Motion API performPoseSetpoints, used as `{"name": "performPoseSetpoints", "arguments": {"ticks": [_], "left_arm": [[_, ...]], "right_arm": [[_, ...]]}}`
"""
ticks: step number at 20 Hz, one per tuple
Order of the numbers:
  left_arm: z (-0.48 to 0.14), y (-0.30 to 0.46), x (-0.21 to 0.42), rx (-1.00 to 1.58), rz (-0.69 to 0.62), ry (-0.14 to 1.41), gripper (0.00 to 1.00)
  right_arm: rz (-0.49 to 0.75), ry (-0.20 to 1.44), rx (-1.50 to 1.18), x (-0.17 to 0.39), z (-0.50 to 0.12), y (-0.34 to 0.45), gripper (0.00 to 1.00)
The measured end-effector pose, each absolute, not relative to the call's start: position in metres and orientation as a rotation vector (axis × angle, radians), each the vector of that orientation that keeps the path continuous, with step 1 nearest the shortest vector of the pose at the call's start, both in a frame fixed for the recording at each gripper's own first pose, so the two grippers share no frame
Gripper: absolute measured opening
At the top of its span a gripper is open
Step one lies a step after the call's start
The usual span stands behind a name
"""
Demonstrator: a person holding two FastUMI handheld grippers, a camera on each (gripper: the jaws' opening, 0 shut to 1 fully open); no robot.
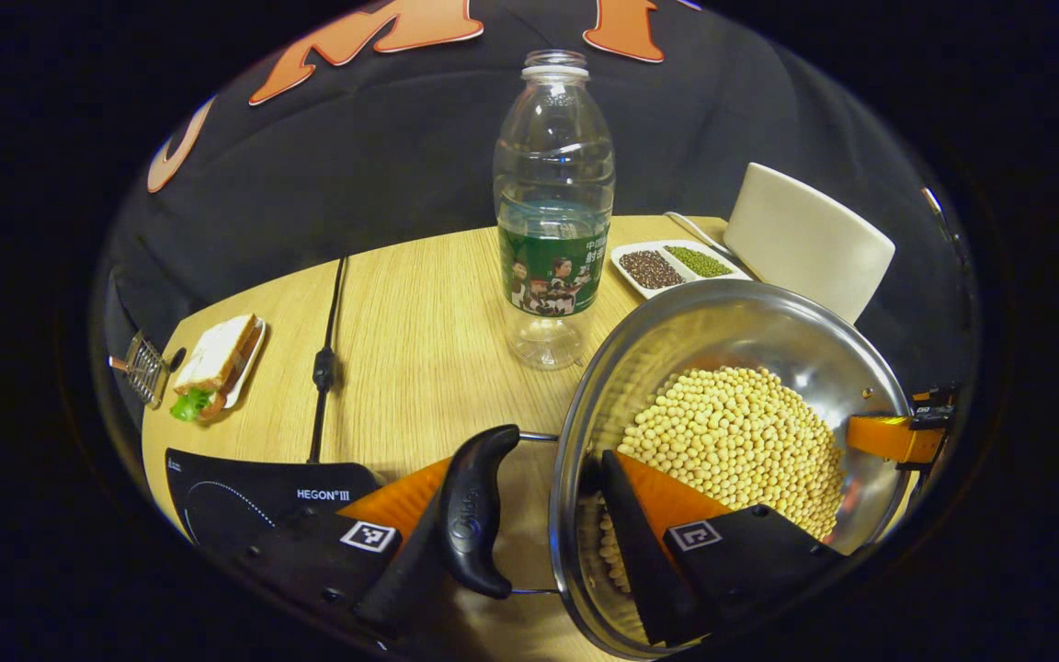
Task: First push the handle of the pot to place it horizontally, then grasp the pot with both hands and set it on the induction cooktop.
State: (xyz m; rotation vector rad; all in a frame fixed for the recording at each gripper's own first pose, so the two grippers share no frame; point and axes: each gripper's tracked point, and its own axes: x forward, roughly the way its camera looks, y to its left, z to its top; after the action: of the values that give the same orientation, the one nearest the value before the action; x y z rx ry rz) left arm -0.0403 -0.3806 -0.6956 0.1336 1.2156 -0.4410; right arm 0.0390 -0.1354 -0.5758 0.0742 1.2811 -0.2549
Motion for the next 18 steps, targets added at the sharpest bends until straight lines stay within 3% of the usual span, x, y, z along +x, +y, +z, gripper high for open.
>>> {"name": "performPoseSetpoints", "arguments": {"ticks": [12, 16, 17, 18], "left_arm": [[-0.694, -0.381, -0.039, 0.119, -0.423, 1.181, 0.87], [-0.682, -0.378, -0.033, 0.116, -0.405, 1.152, 0.87], [-0.672, -0.375, -0.030, 0.122, -0.405, 1.131, 0.87], [-0.662, -0.371, -0.026, 0.128, -0.404, 1.107, 0.87]], "right_arm": [[-0.287, 1.268, 0.095, 0.036, -0.570, -0.130, 0.57], [-0.286, 1.240, 0.080, 0.034, -0.549, -0.123, 0.61], [-0.287, 1.226, 0.084, 0.038, -0.544, -0.123, 0.57], [-0.286, 1.216, 0.088, 0.038, -0.537, -0.122, 0.61]]}}
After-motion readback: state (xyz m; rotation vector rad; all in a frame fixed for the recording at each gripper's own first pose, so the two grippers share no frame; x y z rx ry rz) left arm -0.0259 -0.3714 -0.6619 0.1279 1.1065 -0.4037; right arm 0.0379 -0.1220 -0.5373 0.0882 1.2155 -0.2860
